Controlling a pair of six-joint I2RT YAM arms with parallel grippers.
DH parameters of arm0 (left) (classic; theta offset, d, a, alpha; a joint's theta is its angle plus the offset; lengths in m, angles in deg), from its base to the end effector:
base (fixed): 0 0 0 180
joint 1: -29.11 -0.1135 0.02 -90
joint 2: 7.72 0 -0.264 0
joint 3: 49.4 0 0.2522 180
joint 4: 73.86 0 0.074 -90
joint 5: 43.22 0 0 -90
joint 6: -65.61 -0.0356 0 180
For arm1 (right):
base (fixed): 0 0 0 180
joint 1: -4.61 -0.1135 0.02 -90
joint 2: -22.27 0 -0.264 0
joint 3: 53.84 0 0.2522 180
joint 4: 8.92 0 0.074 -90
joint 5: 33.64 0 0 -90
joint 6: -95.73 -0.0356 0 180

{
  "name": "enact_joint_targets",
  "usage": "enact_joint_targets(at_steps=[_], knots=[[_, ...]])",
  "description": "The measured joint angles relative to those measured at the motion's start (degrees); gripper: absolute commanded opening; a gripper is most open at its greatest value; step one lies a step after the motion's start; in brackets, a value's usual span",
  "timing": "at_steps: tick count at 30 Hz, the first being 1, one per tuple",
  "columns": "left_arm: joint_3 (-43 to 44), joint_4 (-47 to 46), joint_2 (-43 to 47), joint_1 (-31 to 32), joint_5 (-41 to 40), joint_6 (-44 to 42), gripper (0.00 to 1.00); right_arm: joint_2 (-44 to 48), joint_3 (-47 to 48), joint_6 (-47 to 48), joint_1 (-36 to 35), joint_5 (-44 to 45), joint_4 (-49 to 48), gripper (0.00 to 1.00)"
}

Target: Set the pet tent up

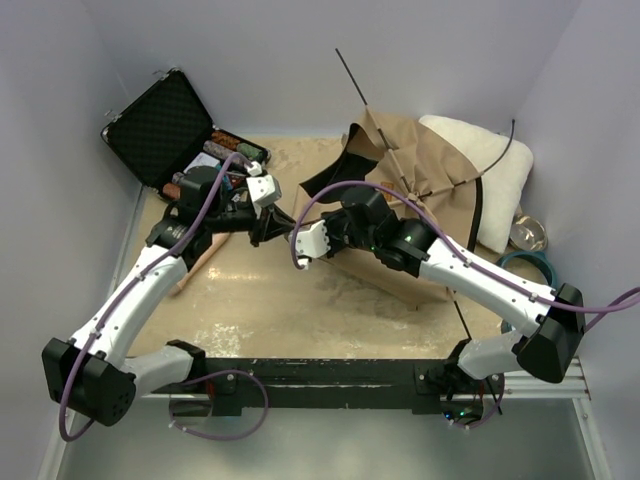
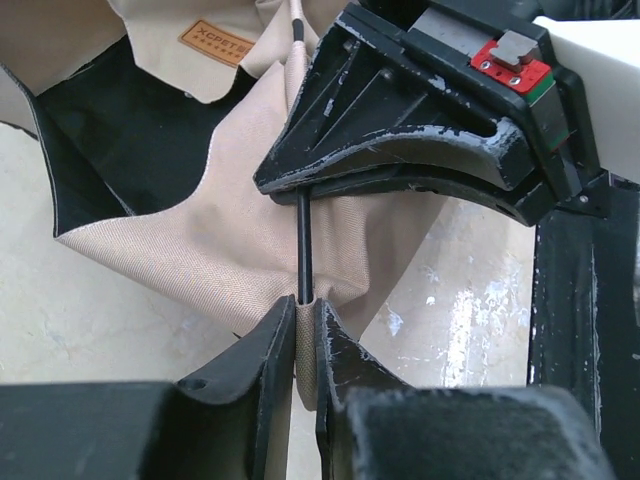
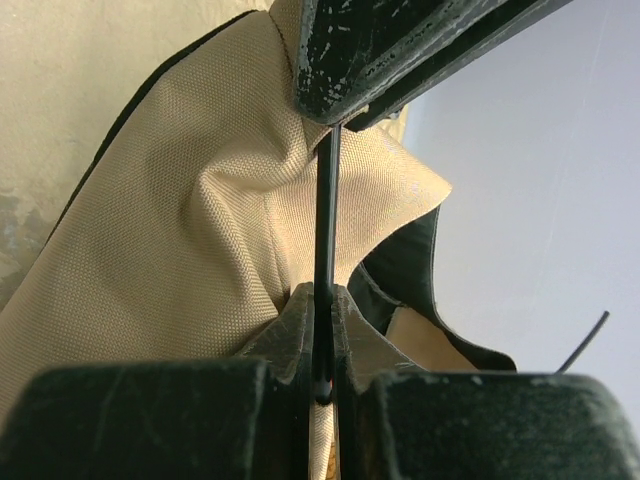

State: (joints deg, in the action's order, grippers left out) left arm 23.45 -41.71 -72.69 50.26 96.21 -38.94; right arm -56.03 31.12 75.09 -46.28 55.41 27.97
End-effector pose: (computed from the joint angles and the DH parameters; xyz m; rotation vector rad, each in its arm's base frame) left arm 0.2203 -0.1142 0.3473 1.1014 1.6080 -0.9279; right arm 0.1961 0.2422 0.3461 -1.8287 1.0389 -0.1768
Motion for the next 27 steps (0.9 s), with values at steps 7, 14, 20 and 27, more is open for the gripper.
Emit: enact_joint_targets(at_steps=[7,14,20,27], knots=[[-0.2,-1.6,-1.6,1.2,-1.3,0.5,0.19,0.0,0.1,-0.3,0.5,0.2,0.4,0.00],[-0.2,-1.6,-4.3,3.5,-2.3,0.3,0.22,-0.2,0.2,-0.4,0.1,-0.3,0.7,0.00],[-0.2,-1.0,-5.0,3.7,-3.1,0.1,0.00,-0.2,0.2,-0.4,0.1,-0.3,0.9,0.05],[-2.2,-0.8,-1.8,3.6,-4.3,-0.2,0.00,0.3,-0.9,-0.8,1.8,-2.0,0.3,0.23]])
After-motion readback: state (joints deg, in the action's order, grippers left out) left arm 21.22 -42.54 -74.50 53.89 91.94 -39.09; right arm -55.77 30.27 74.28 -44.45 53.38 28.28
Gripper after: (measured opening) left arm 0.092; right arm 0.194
